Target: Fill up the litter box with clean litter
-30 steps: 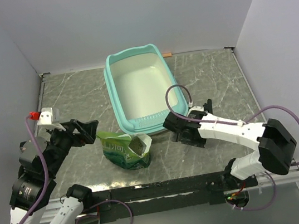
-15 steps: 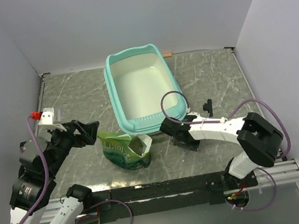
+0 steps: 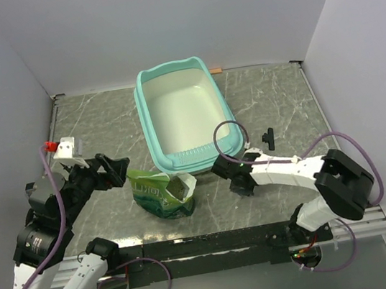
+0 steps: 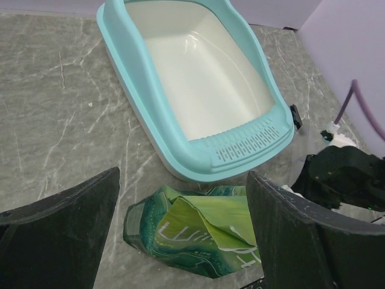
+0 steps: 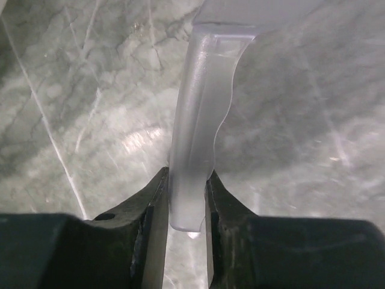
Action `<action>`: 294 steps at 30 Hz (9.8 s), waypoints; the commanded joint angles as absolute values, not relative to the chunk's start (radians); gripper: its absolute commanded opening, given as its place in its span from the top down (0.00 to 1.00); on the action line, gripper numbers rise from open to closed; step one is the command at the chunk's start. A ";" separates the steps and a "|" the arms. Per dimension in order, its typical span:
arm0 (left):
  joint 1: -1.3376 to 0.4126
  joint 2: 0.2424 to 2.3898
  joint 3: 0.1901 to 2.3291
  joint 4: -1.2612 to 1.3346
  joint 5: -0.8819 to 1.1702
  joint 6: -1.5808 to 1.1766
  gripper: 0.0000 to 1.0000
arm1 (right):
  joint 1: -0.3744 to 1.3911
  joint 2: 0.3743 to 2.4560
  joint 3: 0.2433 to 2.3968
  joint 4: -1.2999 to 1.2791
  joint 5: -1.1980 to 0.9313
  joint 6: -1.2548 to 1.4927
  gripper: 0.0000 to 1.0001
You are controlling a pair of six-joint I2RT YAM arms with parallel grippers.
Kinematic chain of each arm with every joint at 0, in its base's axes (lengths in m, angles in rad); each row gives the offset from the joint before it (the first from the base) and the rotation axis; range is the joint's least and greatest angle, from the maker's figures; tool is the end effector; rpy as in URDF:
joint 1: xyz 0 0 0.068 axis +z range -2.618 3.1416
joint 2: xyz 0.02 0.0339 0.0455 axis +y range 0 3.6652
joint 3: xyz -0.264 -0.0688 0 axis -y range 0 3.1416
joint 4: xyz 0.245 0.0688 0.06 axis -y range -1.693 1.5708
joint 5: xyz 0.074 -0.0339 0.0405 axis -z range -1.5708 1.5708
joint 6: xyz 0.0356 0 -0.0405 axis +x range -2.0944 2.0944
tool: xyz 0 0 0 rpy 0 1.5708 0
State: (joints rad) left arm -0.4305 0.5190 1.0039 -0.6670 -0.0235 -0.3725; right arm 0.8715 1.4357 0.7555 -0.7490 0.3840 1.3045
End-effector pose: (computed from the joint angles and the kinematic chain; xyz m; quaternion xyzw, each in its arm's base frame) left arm 0.0797 -0.0357 0.3919 0.0148 0.7683 -0.2417 0.5925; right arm 0.1568 0.1657 0.1617 0.2235 0.9534 -0.0269 0.2008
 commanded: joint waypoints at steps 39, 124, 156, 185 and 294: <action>-0.428 0.686 1.299 -0.538 1.025 -0.302 0.04 | 1.232 1.054 1.580 -1.111 -0.591 0.068 1.00; -0.428 0.440 1.121 -0.422 0.557 -0.624 0.99 | 1.035 0.894 1.137 0.037 -0.505 0.483 0.27; -0.428 0.449 1.121 -0.434 0.563 -0.609 0.99 | 1.035 0.816 1.055 0.054 -0.439 0.449 0.60; -0.428 0.650 1.272 -0.773 0.405 -0.166 0.10 | 1.017 0.827 1.328 -0.662 0.035 0.296 1.00; -0.934 0.544 0.992 -0.712 -0.054 -0.189 0.99 | 0.942 1.654 1.810 -1.304 -0.346 0.361 1.00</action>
State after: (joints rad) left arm -0.9325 0.5377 0.9722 -0.8555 -0.0883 -0.2592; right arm 0.9455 1.6367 1.7870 -1.2247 -0.2703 0.3943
